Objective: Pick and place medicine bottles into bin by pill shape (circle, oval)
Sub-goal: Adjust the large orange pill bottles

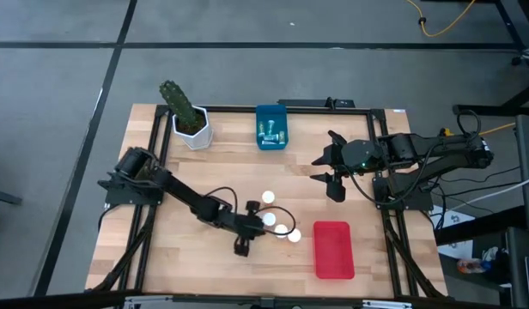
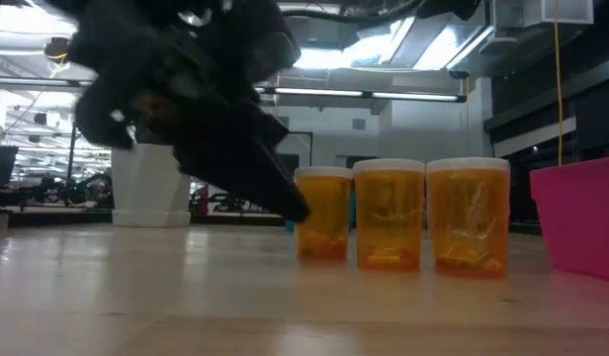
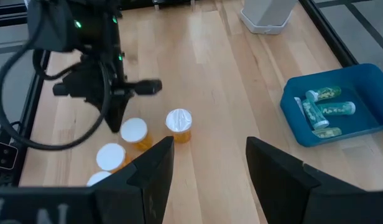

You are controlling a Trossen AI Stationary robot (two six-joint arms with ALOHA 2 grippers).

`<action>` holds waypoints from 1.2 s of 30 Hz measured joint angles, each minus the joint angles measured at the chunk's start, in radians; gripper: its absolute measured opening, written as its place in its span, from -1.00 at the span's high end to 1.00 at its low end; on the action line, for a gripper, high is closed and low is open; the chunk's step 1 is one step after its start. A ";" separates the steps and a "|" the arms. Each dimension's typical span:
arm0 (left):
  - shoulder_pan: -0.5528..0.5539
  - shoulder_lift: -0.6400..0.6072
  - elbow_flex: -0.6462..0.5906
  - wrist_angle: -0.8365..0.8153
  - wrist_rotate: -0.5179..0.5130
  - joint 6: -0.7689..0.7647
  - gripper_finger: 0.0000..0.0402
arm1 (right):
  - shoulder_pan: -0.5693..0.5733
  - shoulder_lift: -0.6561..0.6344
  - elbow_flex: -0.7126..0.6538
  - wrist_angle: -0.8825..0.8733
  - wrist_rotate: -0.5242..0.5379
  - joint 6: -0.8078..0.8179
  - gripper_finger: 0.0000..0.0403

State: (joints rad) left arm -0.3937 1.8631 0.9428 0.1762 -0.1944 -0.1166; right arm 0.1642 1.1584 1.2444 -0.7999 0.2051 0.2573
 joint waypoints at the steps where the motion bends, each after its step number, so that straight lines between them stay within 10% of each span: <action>1: -0.007 -0.025 0.000 -0.045 -0.017 -0.002 1.00 | 0.000 0.000 0.000 0.000 0.000 0.000 0.00; 8: 0.000 -0.145 0.000 -0.320 -0.228 -0.011 1.00 | 0.000 0.000 0.000 -0.005 0.000 0.027 0.00; 18: 0.196 -0.102 -0.004 -0.337 -0.219 0.043 1.00 | 0.000 0.000 0.000 -0.006 0.001 0.026 0.00; 36: 0.243 0.073 -0.012 0.118 -0.055 0.153 1.00 | 0.000 0.000 0.000 -0.013 0.003 0.026 0.00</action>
State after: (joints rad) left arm -0.1509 1.9360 0.9306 0.2939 -0.2493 0.0366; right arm 0.1642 1.1583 1.2444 -0.8127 0.2077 0.2832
